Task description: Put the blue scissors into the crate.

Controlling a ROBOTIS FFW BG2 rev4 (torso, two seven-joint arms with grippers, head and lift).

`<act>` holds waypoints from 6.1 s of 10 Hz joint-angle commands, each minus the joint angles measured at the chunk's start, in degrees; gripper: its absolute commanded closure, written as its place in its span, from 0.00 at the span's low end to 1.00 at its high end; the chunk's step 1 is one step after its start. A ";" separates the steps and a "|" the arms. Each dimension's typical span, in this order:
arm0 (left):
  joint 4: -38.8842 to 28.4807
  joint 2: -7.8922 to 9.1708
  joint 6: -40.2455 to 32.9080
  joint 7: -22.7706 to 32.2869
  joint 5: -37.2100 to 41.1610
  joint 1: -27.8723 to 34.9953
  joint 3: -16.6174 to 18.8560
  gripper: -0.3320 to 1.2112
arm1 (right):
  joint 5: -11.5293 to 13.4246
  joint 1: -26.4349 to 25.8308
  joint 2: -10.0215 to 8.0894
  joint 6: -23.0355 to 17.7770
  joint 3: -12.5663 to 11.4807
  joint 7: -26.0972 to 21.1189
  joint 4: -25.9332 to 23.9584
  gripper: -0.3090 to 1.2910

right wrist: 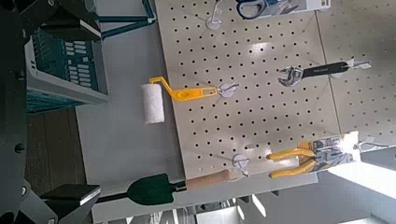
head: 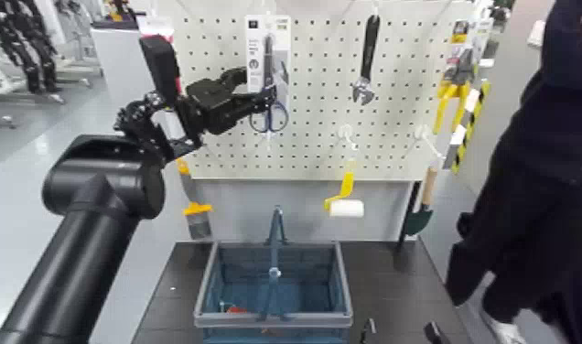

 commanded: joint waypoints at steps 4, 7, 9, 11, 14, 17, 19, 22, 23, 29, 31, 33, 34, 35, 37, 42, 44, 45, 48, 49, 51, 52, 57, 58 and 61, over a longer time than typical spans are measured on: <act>-0.92 0.27 0.03 0.88 -1.62 -0.43 0.00 0.94 | -0.10 0.09 0.01 0.09 -0.03 -0.01 0.00 0.28; -1.09 0.36 -0.06 1.06 -1.53 -0.61 0.09 0.94 | -0.10 0.09 0.01 0.09 -0.03 -0.01 0.00 0.28; -1.27 0.36 -0.15 1.15 -1.53 -0.61 0.09 0.94 | -0.10 0.09 0.01 0.09 -0.03 -0.01 0.00 0.28; -4.78 0.44 0.82 1.15 -1.18 0.01 -0.27 0.94 | -0.10 0.09 0.01 0.09 -0.03 -0.01 0.00 0.28; -10.32 0.18 2.93 1.23 0.49 2.12 -0.62 0.94 | -0.10 0.18 0.10 0.26 -0.03 -0.01 0.00 0.28; -14.19 -0.08 4.34 1.41 0.76 3.79 0.00 0.94 | -0.10 0.09 0.10 0.44 -0.03 -0.01 0.00 0.28; -16.30 -0.43 5.83 1.41 0.93 5.28 0.52 0.94 | -0.01 0.09 0.10 0.53 -0.03 -0.01 0.00 0.28; -21.22 -0.96 9.61 1.41 1.37 9.59 1.49 0.94 | 0.08 0.09 0.27 0.79 -0.03 -0.01 0.00 0.28; -22.54 -0.61 10.49 1.50 1.90 10.73 1.23 0.94 | 0.17 0.09 0.27 0.88 -0.03 -0.01 0.00 0.28; -26.05 0.53 16.38 3.08 3.30 20.05 2.46 0.99 | 0.25 0.09 0.19 1.14 0.06 -0.01 -0.09 0.28; -25.44 1.15 17.08 2.99 3.30 21.80 2.72 0.99 | 0.25 0.09 0.19 1.32 0.15 -0.01 0.00 0.28; -24.73 1.32 17.87 2.64 2.95 23.47 3.16 0.99 | 0.25 0.09 0.27 1.49 0.06 0.08 -0.09 0.28; -23.94 1.41 18.14 2.73 2.95 24.79 3.42 0.99 | 0.25 0.09 0.19 1.49 0.24 0.08 0.00 0.28; -23.68 1.59 18.75 2.64 2.86 25.67 3.69 0.99 | 0.25 0.09 0.27 1.58 0.15 0.08 0.00 0.28; -21.48 1.59 18.75 2.20 2.43 26.90 4.04 0.99 | 0.25 0.09 0.19 1.67 0.15 0.17 0.00 0.28; -19.20 1.50 19.72 0.88 0.58 28.66 4.74 0.99 | 0.34 0.18 0.36 1.76 0.15 0.26 0.00 0.29; -17.70 1.50 19.81 0.53 0.40 29.01 4.66 0.99 | 0.43 0.09 0.36 1.84 0.24 0.26 0.00 0.28; -16.56 1.50 19.54 0.35 0.23 29.01 4.66 0.99 | 0.34 0.09 0.27 1.84 0.24 0.26 0.00 0.29; -11.81 1.15 17.78 0.18 -0.21 28.48 4.13 0.99 | 0.34 0.09 0.27 1.84 0.15 0.35 0.00 0.29; -10.94 1.06 17.78 0.09 -0.83 28.31 4.22 0.99 | 0.34 0.09 0.36 1.84 0.15 0.35 0.00 0.29; -7.95 1.15 16.73 0.00 -1.18 27.52 3.86 0.99 | 0.34 0.09 0.45 1.84 0.06 0.61 0.00 0.29; -7.24 1.15 16.73 -0.09 -1.44 27.34 3.69 0.99 | 0.34 0.09 0.45 1.84 0.06 0.61 0.00 0.29; -5.57 1.15 16.73 -0.17 -2.06 27.43 3.69 0.99 | 0.34 0.09 0.54 1.84 0.06 0.70 0.00 0.29; -5.66 1.15 16.64 -0.26 -2.06 27.60 3.95 0.82 | 0.34 0.09 0.45 1.84 0.06 0.70 0.00 0.29; -6.01 1.24 16.29 -0.79 -2.06 27.60 4.22 0.20 | 0.34 0.09 0.45 1.84 0.06 0.70 0.00 0.29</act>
